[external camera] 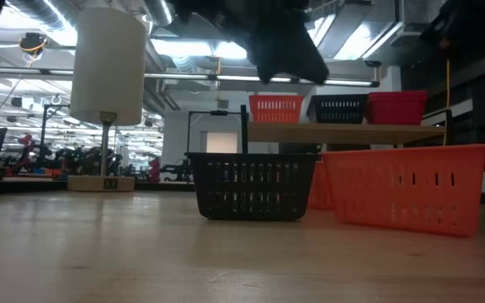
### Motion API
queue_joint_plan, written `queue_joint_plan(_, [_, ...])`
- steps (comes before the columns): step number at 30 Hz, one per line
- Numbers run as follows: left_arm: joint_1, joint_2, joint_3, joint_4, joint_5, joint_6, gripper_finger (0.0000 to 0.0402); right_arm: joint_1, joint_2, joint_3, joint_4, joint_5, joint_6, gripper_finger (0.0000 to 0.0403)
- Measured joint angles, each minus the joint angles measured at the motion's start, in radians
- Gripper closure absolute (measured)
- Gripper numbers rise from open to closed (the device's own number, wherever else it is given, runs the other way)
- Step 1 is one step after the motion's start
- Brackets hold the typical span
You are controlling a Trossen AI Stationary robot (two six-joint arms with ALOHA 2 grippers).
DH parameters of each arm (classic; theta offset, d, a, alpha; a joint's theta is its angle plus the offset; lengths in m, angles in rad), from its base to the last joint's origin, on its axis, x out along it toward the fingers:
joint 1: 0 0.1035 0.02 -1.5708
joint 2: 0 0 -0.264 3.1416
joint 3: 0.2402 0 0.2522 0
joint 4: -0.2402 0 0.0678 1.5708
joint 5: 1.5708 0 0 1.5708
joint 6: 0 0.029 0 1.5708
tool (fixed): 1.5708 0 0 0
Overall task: Stack baskets on shelf by color
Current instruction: Stack the top orange bin on the orange bin on the shelf
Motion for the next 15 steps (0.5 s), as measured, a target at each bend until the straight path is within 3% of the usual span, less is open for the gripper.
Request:
queue_joint_plan(4, [-0.001, 0.118, 0.171, -0.162, -0.003, -0.025, 0.0278, 0.083, -0.001, 0.004, -0.017, 0.086, 0.048, 0.0265])
queue_joint_plan(9, [-0.008, 0.249, 0.391, -0.418, -0.071, -0.063, 0.0270, 0.179, 0.000, 0.045, -0.063, 0.238, 0.026, 0.0273])
queue_joint_plan(15, [-0.010, 0.335, 0.447, -0.490, -0.104, -0.087, 0.0270, 0.261, 0.006, 0.060, -0.079, 0.352, -0.003, 0.0284])
